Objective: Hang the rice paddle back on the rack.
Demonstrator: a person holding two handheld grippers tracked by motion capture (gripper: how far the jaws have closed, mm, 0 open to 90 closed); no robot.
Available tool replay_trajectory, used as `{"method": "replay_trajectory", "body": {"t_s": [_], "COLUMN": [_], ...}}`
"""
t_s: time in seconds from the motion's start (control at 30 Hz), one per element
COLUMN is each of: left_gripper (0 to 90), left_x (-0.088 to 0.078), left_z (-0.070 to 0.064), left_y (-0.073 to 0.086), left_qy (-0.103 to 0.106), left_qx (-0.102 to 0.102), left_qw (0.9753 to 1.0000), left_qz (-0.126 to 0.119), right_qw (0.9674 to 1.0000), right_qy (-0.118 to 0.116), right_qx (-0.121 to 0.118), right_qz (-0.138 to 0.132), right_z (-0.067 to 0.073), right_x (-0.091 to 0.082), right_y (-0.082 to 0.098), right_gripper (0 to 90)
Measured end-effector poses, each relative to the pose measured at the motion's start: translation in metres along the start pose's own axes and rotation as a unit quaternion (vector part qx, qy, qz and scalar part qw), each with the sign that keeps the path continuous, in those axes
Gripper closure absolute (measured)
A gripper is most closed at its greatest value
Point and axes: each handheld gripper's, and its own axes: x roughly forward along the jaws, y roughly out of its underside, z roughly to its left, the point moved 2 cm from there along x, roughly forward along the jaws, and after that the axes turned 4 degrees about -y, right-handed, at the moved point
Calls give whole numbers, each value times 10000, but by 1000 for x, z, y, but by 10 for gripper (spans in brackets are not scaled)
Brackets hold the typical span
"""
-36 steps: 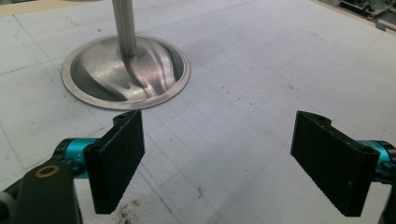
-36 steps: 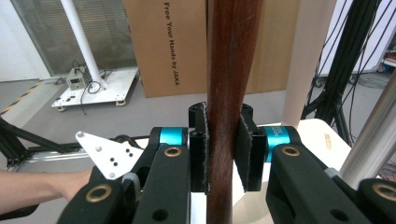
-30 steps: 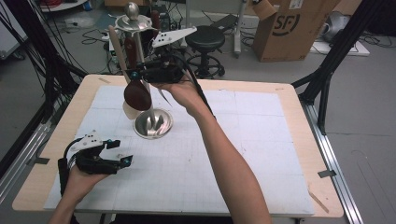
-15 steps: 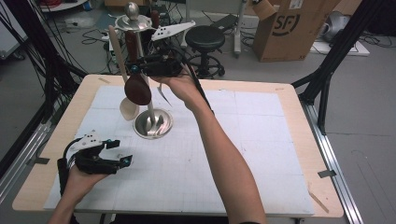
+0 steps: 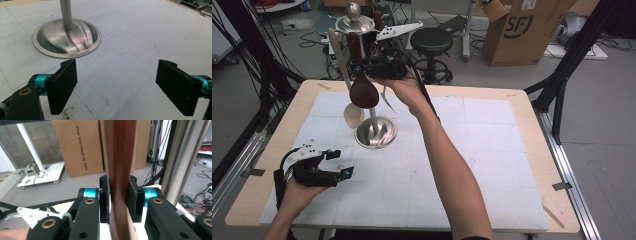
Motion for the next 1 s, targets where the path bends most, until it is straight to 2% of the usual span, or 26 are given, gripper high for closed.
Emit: {"method": "replay_trajectory", "body": {"t_s": [0.2, 0.47, 1.0], "left_gripper": [181, 179, 178], "left_x": [0, 0, 0], "left_z": [0, 0, 0], "left_y": [0, 0, 0], "left_qy": [-7, -9, -6], "left_qx": [0, -31, -26], "left_qw": [10000, 10000, 10000], "left_qz": [4, -12, -9], "right_qw": [9999, 9997, 9985], "right_qy": [154, 244, 535], "right_qx": [16, 8, 9], "right_qz": [17, -43, -100], "right_z": [1, 3, 10], "right_x": [-4, -15, -52], "right_y": [0, 8, 36], "right_gripper": [631, 552, 451]}}
